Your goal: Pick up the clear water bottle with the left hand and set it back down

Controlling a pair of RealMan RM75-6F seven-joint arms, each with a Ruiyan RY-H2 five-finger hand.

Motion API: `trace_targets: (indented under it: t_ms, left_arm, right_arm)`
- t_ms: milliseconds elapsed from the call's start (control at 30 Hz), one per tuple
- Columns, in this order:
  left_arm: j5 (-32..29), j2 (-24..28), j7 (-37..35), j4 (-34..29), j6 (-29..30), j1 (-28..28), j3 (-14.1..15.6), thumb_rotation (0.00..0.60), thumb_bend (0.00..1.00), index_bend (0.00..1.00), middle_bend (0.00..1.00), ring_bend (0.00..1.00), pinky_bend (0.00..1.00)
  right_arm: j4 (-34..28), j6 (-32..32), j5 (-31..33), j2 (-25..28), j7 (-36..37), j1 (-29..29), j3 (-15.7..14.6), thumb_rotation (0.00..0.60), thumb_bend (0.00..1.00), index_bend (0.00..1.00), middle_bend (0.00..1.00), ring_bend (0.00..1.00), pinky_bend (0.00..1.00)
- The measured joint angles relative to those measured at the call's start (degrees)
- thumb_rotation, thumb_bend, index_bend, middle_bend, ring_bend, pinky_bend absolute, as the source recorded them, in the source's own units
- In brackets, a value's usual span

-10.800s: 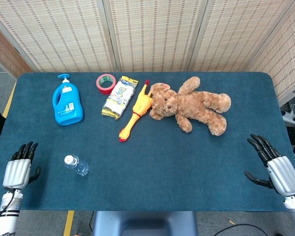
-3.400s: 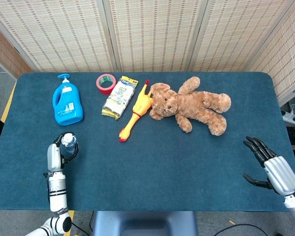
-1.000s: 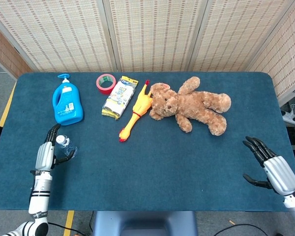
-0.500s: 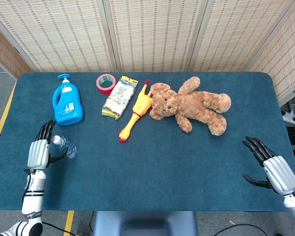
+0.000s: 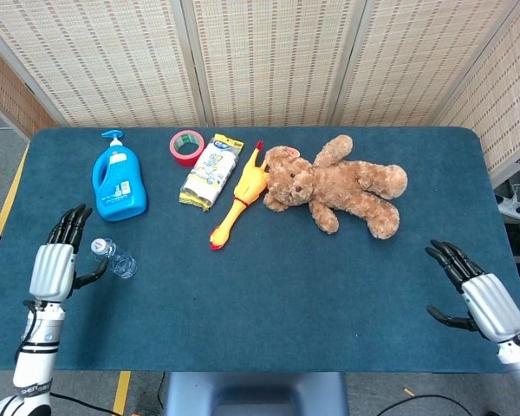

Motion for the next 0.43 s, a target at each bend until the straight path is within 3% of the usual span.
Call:
trace_targets:
  t_ms: [200,433]
  left_arm:
    - [-1.2,4.5,1.7,0.3,-3.8,0.0,1.2,0.600,0.34,0.00,0.00,0.00,0.15]
    - [-1.8,7.6,3.3,5.4,-6.3,2.2,6.0,0.600,0.35,0.00,0.00,0.00,0.15]
  right_arm:
    - [0.3,0.1,-0.2,0.0,0.5,0.2,0.1,0.600,0.14,0.00,0.00,0.00,0.26]
    - [0.3,-1.0,0.0,-0.1,0.2,0.7,0.0,0.600,0.14,0.00,0.00,0.00,0.26]
